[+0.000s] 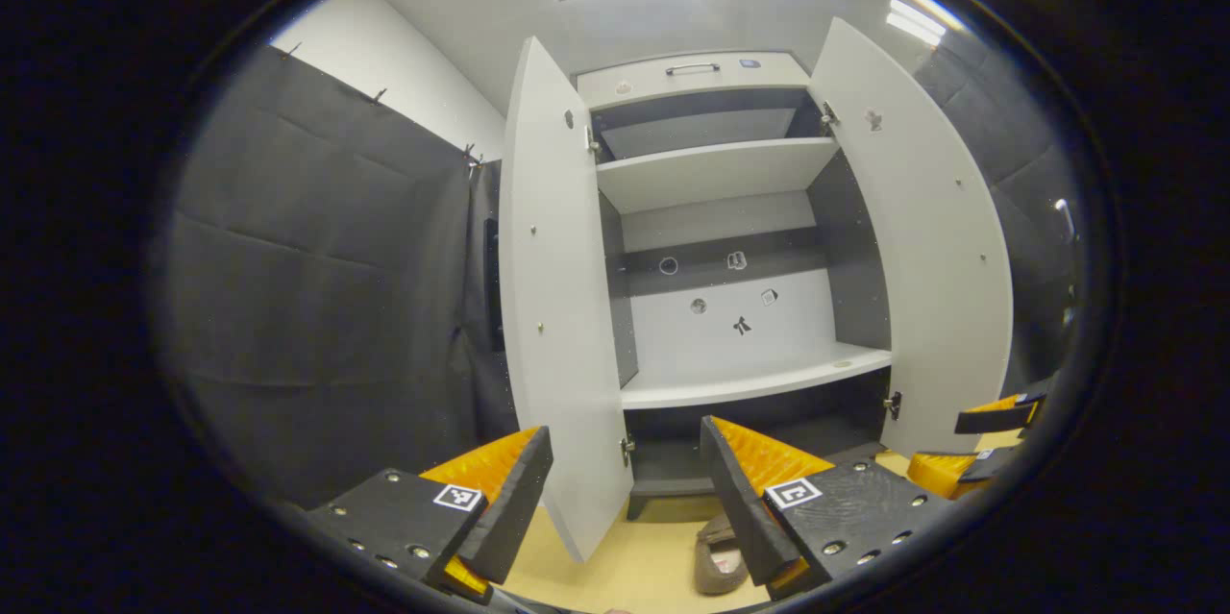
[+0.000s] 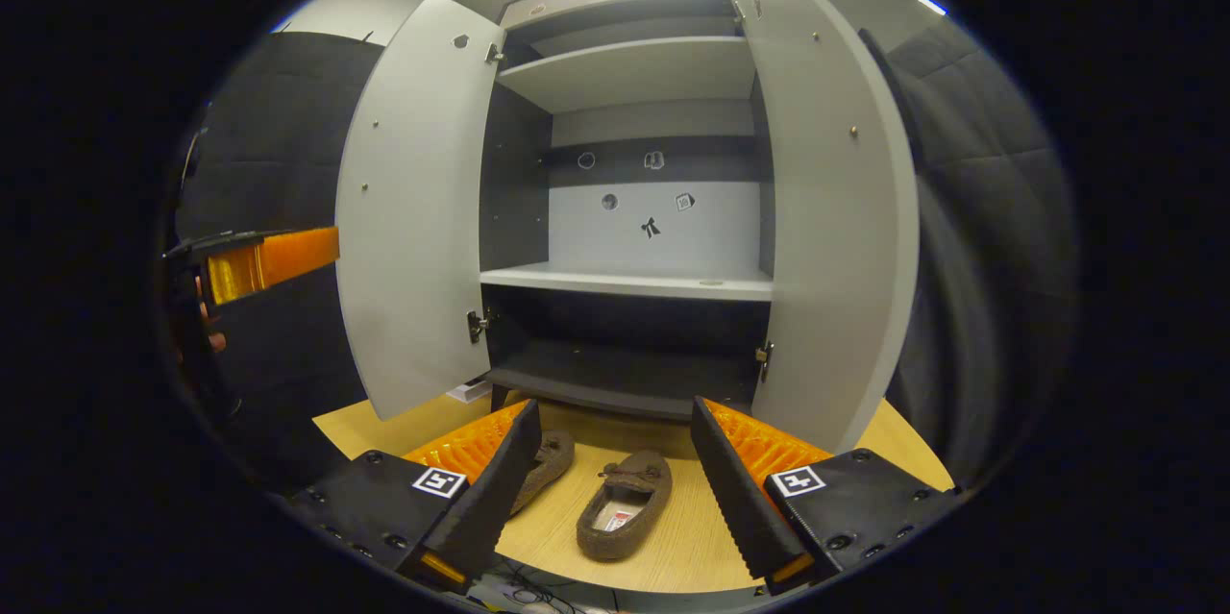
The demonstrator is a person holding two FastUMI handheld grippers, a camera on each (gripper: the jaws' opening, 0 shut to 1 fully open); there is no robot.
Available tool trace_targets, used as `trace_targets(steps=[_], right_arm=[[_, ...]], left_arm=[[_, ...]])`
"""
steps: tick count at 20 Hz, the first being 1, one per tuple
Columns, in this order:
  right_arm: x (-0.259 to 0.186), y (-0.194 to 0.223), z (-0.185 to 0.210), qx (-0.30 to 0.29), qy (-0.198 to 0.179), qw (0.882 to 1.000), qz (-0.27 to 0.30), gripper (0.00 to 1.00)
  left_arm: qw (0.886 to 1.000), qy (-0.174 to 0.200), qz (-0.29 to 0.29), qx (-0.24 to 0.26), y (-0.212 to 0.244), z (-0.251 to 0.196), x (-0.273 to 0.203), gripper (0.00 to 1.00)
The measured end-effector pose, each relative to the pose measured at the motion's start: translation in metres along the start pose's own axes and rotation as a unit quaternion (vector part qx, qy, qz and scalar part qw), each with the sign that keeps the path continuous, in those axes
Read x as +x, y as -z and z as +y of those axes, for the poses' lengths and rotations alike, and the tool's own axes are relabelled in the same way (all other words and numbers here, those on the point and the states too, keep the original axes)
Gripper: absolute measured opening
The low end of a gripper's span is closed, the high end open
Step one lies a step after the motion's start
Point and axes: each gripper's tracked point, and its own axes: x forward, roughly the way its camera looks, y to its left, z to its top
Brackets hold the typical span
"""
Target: Grab one shoe with the right hand and put it into the shoe cabinet, grab the other shoe with the left hand and put it into the shoe cabinet; then close the right door with the right hand and the left door with the left hand.
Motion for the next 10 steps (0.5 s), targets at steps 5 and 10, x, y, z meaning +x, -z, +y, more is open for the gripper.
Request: trace_targets(steps=[5,10], right_arm=[[0.041,0.055,0.014,0.011,-0.017,0.996,0.088,0.99],[0.073,0.109,0.024,0.017,-0.029,0.986,0.164,0.99]], left_arm=[[1.000,-0.003,-0.004,0.002,0.007,0.013,0.022,0.83],[1.000,-0.014,0.011,0.003,0.024,0.031,0.041,0.83]])
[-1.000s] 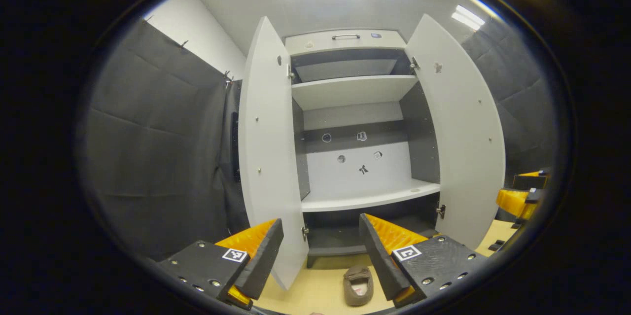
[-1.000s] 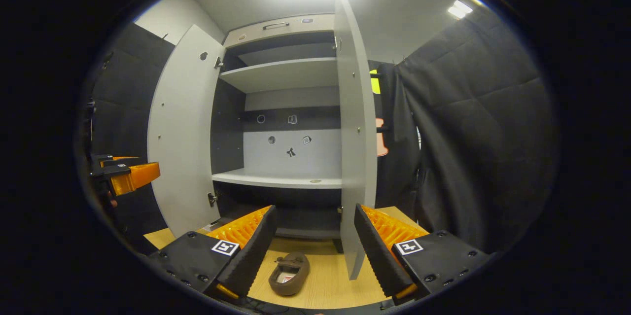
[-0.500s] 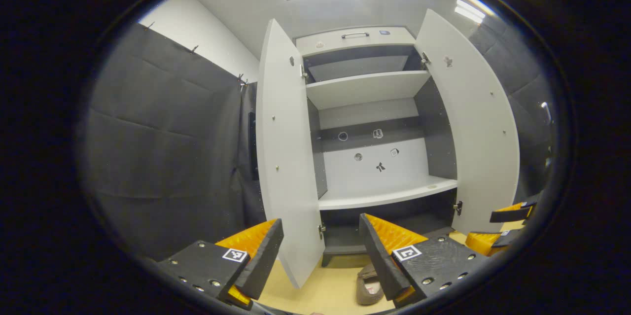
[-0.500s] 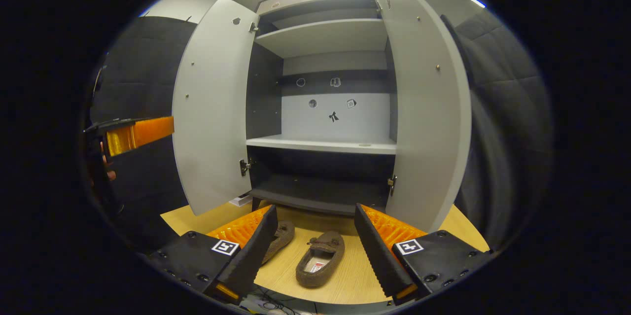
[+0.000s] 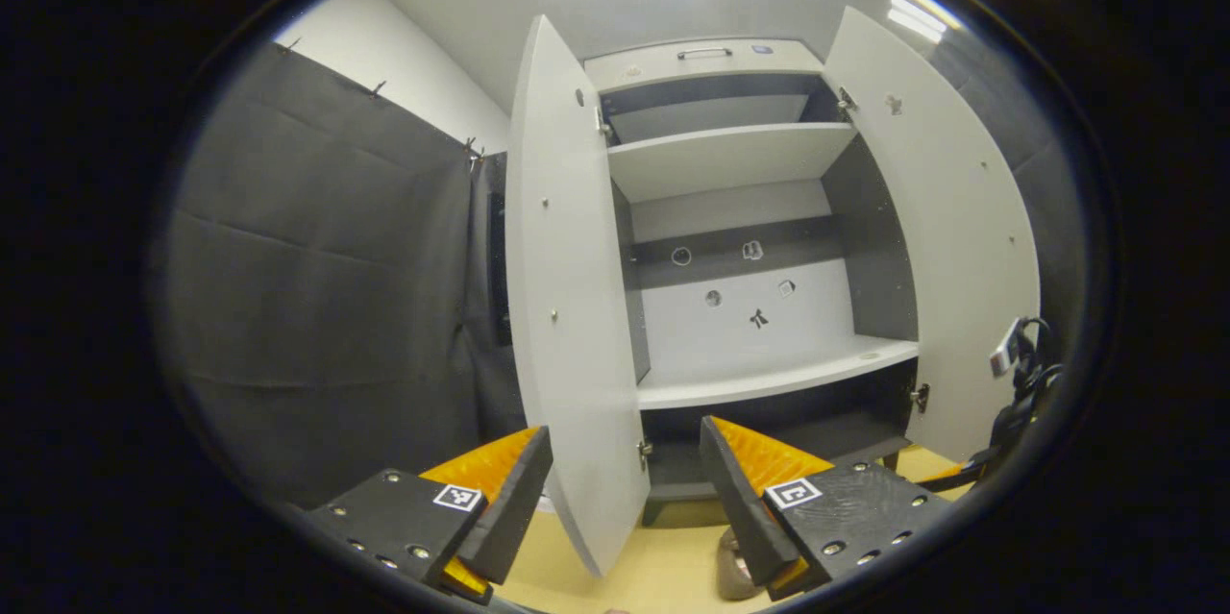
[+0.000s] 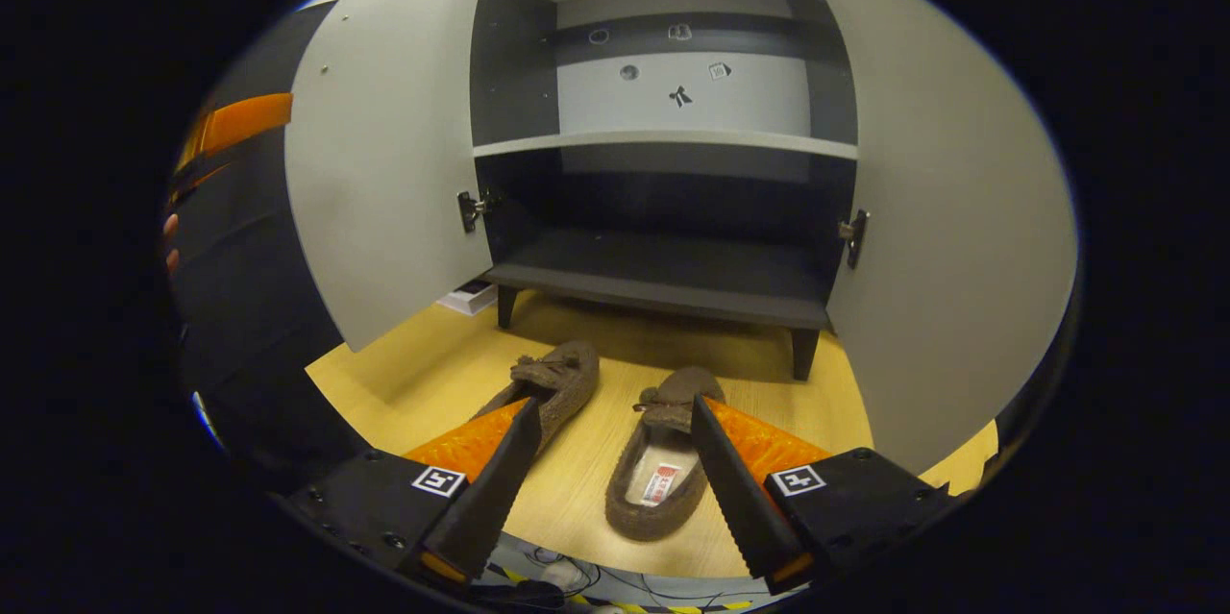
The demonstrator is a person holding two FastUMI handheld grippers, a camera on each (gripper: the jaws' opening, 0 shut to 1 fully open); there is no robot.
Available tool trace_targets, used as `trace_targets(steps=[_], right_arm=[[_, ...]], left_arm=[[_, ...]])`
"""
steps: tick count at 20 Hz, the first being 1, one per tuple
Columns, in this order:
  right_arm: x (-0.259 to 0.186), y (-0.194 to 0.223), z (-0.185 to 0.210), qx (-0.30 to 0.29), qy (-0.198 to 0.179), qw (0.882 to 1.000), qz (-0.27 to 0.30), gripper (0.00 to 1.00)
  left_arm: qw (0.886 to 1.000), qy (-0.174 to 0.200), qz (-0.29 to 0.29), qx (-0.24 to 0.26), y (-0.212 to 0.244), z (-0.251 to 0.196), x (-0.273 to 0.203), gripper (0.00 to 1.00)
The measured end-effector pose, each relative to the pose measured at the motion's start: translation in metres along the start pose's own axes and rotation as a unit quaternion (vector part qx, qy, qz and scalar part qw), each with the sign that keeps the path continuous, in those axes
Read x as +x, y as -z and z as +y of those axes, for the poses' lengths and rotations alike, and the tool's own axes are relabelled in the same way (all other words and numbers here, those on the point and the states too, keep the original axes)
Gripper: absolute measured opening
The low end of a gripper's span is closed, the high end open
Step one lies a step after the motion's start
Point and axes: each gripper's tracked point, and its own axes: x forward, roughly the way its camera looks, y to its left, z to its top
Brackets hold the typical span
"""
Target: Grab one shoe with the right hand and put it into the shoe cabinet, grab the other shoe with the left hand and put it into the shoe cabinet; then close the right door with the right hand and the left door with the left hand.
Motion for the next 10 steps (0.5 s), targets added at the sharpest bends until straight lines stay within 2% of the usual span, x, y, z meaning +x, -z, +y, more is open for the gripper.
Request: trace_targets(steps=[1,2,3,4,5,6,8,10], right_arm=[[0.008,0.009,-0.001,0.002,-0.002,1.000,0.018,0.99],[0.016,0.017,0.000,0.006,-0.004,0.999,0.035,1.00],[0.024,0.024,0.000,0.013,-0.007,0.999,0.050,0.99],[0.030,0.029,0.000,0.019,-0.009,0.998,0.062,0.99],[0.036,0.034,-0.002,0.024,-0.011,0.997,0.074,0.95],[0.040,0.038,-0.002,0.027,-0.012,0.996,0.085,0.98],[0.051,0.043,-0.005,0.029,-0.010,0.994,0.101,0.95],[0.061,0.048,-0.006,0.031,-0.010,0.993,0.116,0.95]], left_arm=[[1.000,-0.004,0.003,0.002,0.003,0.005,0.001,0.83],[1.000,-0.008,0.006,0.005,0.006,0.009,0.003,0.90],[1.000,-0.012,0.009,0.007,0.009,0.013,0.003,0.83],[1.000,-0.017,0.012,0.010,0.012,0.018,0.002,0.90],[1.000,-0.022,0.016,0.011,0.015,0.021,0.003,0.90],[0.999,-0.026,0.020,0.011,0.016,0.023,0.004,0.90],[0.999,-0.032,0.025,0.010,0.019,0.025,0.005,0.94],[0.999,-0.035,0.026,0.012,0.021,0.028,0.005,0.90]])
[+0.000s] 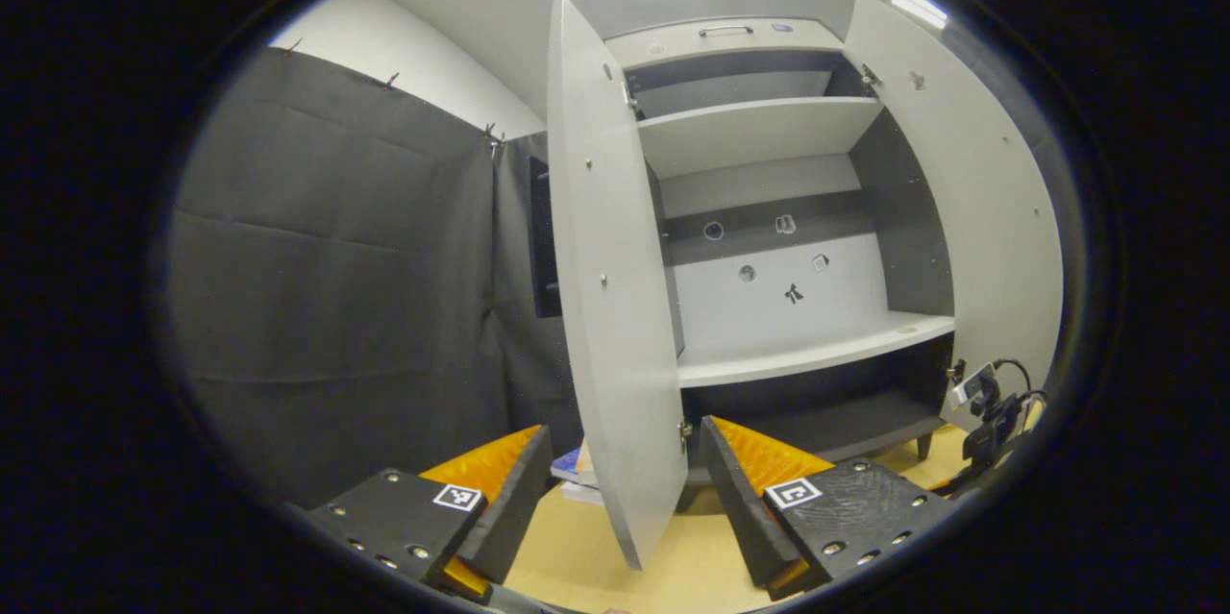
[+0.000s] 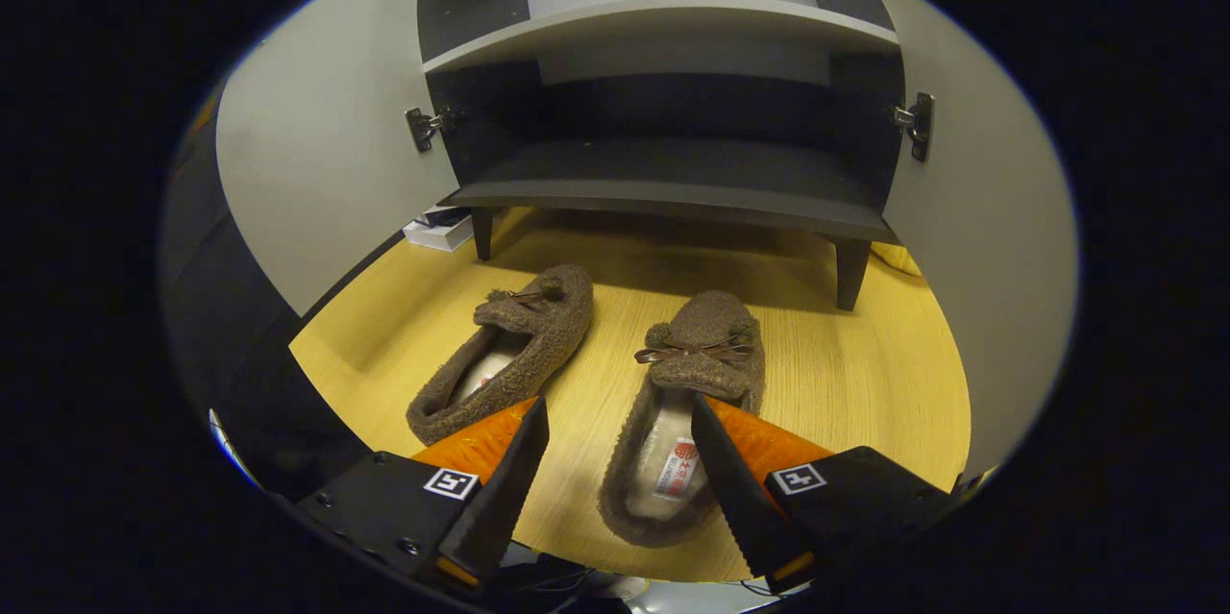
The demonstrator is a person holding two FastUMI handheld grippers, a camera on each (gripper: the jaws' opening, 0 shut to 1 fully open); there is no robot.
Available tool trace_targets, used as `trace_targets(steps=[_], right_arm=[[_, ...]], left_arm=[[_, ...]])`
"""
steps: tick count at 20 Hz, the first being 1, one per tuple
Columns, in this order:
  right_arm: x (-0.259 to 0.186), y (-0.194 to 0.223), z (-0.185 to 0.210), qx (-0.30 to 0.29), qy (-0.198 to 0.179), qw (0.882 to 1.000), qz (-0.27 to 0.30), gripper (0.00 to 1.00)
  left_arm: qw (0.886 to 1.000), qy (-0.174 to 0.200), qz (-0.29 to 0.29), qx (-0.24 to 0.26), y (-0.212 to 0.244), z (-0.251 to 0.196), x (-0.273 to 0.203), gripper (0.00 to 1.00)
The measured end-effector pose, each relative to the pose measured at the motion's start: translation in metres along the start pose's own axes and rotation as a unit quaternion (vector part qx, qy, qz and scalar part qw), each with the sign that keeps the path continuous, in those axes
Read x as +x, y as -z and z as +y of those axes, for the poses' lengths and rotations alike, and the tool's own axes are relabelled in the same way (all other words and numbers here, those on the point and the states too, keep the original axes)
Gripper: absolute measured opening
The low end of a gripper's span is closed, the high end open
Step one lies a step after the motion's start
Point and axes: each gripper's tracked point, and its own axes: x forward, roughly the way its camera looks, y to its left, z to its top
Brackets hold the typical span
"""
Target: Grab one shoe with the right hand and put it into the shoe cabinet, grab the other shoe with the left hand and put it into the shoe cabinet; then close the right door with the right hand and the left door with the left hand.
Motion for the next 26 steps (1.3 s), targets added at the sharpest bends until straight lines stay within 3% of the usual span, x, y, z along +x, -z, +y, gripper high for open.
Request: trace_targets(steps=[6,8,10,11,13,15,17,26], right_arm=[[0.028,0.014,0.003,0.006,0.003,0.999,0.050,0.81],[0.037,0.018,-0.001,0.003,0.015,0.998,0.062,0.65],[0.042,0.023,-0.010,-0.001,0.036,0.997,0.073,0.41],[0.043,0.023,-0.015,0.002,0.043,0.996,0.076,0.23],[0.043,0.022,-0.014,0.013,0.034,0.996,0.083,0.10],[0.037,0.019,-0.016,0.028,0.032,0.996,0.080,0.10],[0.035,0.010,-0.021,0.042,0.038,0.996,0.062,0.02],[-0.017,-0.046,-0.022,0.058,0.020,0.998,0.000,0.01]], left_arm=[[1.000,0.001,0.000,0.006,-0.001,0.000,-0.001,0.90],[1.000,0.002,0.002,0.006,0.000,0.000,-0.002,0.90],[1.000,0.001,0.004,0.007,0.002,0.002,-0.003,0.90],[1.000,0.001,0.005,0.006,0.002,0.002,-0.003,0.90],[1.000,0.000,0.005,0.004,0.002,0.004,-0.002,0.90],[1.000,0.002,0.003,0.002,0.001,0.002,-0.002,0.90],[1.000,0.006,0.002,0.003,0.000,0.000,-0.001,0.90],[0.999,0.038,-0.020,0.008,-0.015,-0.024,-0.002,0.90]])
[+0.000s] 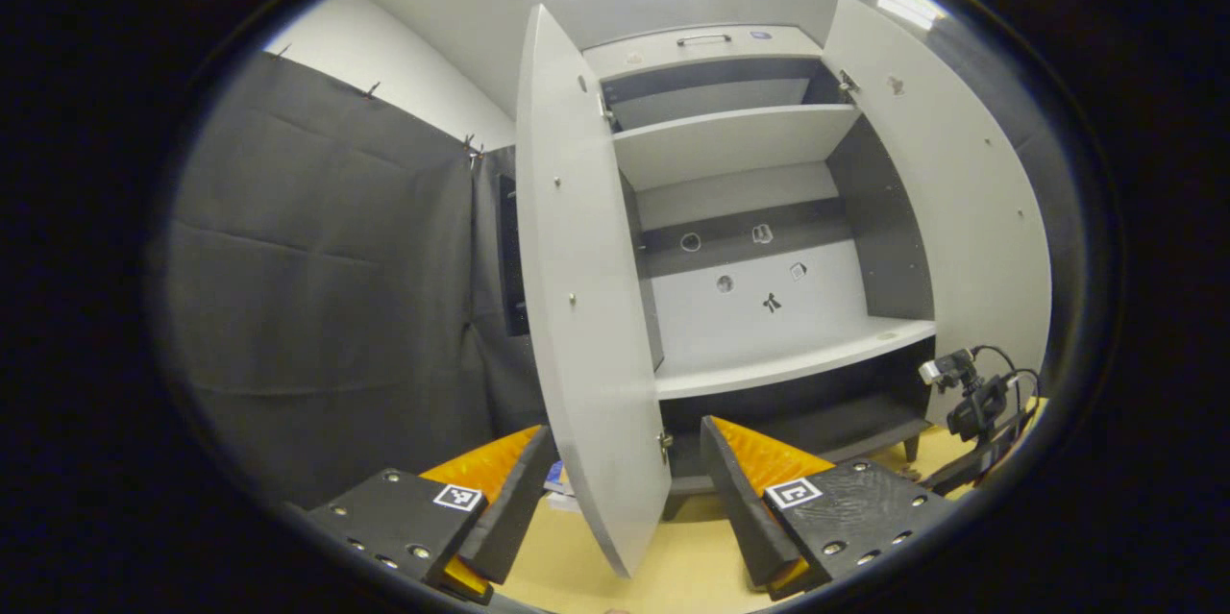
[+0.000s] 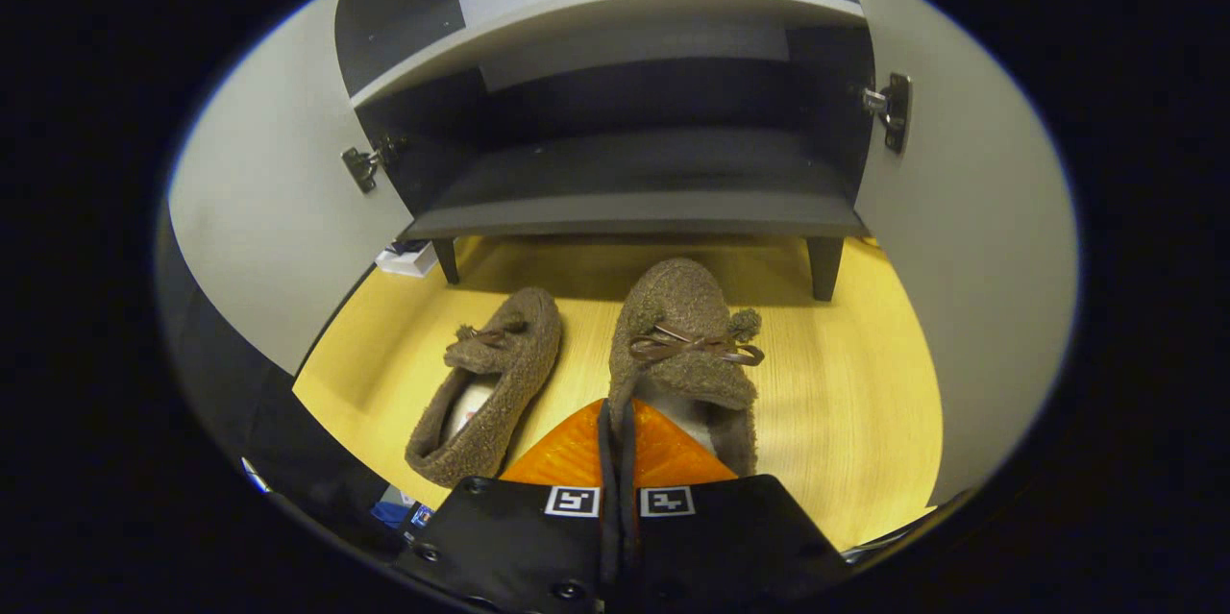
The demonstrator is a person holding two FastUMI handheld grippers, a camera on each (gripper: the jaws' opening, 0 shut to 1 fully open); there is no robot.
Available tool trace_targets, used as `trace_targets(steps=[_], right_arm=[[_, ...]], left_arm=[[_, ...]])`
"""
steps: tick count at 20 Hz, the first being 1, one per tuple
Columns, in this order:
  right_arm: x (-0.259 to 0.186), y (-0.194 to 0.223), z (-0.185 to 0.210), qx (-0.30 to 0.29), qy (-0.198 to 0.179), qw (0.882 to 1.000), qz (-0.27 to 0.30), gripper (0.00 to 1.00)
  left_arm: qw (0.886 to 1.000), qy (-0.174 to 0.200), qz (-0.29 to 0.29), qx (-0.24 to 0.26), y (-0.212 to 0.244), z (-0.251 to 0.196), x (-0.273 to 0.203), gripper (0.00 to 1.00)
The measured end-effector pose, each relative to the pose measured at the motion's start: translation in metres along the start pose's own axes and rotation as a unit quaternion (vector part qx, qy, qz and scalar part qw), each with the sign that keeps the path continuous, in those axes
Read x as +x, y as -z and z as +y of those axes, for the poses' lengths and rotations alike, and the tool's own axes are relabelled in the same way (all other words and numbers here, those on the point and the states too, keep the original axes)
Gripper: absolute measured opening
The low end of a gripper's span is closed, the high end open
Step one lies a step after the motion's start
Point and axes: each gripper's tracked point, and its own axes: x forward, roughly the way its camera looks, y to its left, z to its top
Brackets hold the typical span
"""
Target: Grab one shoe with the right hand and put it into the shoe cabinet, grab the other shoe with the left hand and put it into the shoe cabinet; then close the right door with the right hand and the left door with the left hand.
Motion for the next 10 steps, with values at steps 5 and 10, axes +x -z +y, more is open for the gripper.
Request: trace_targets(steps=[5,10], right_arm=[[-0.035,-0.038,0.005,0.005,-0.012,0.999,-0.042,0.01],[-0.073,-0.076,0.012,0.000,-0.022,0.996,-0.083,0.01]], left_arm=[[1.000,0.013,-0.009,0.000,-0.007,-0.010,-0.001,0.90],[1.000,0.021,-0.011,-0.006,-0.006,-0.016,-0.003,0.90]])
